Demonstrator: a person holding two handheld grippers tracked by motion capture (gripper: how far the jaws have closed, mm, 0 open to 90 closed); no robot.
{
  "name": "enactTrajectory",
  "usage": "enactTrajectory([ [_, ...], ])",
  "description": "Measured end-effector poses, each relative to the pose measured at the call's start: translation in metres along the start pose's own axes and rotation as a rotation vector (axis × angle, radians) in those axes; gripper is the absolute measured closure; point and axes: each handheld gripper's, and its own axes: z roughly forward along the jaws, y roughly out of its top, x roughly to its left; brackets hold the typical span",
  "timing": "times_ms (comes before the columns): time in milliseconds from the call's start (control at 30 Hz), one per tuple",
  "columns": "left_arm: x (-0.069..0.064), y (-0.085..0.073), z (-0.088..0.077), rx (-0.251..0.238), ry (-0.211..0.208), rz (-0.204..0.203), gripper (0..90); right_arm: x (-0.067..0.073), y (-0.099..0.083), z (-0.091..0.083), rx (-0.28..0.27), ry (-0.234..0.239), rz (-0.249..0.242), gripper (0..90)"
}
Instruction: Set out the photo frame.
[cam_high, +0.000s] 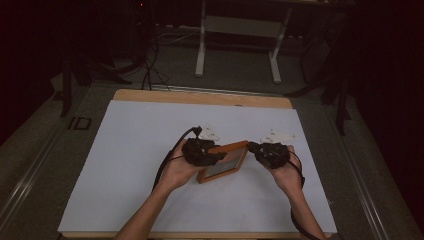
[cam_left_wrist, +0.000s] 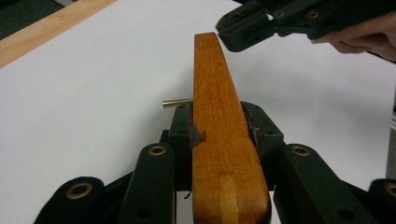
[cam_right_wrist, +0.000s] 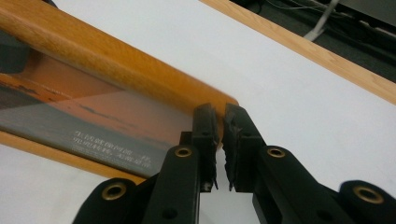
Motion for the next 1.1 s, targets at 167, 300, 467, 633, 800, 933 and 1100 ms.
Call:
enactTrajectory([
  [167, -0.001, 0.002, -0.005, 0.012, -0.013, 0.023, 68.6, 0.004, 0.003, -0.002, -0.01, 0.011, -0.017, 82.7],
  [300, -0.002, 0.003, -0.007, 0.02, -0.027, 0.043, 68.5, 0.007, 0.006, -0.005, -0.018, 0.017, -0.035, 81.6],
  [467, 0.0, 0.003, -0.007, 0.014, -0.045, 0.062, 68.2, 0.01, 0.008, -0.009, -0.033, 0.03, -0.056, 76.7],
  [633, 0.005, 0.002, -0.006, 0.003, -0.053, 0.044, 67.7, 0.013, 0.011, -0.01, -0.036, 0.075, -0.074, 66.0],
  [800, 0.008, 0.002, -0.007, 0.009, -0.056, 0.048, 67.7, 0.016, 0.013, -0.009, -0.033, 0.146, -0.113, 54.8],
  [933, 0.008, 0.002, -0.007, 0.012, -0.063, 0.051, 67.7, 0.019, 0.015, -0.005, -0.043, 0.176, -0.148, 46.7],
  [1100, 0.008, 0.004, -0.006, 0.017, -0.073, 0.07, 67.6, 0.022, 0.019, 0.002, -0.035, 0.232, -0.177, 35.7],
])
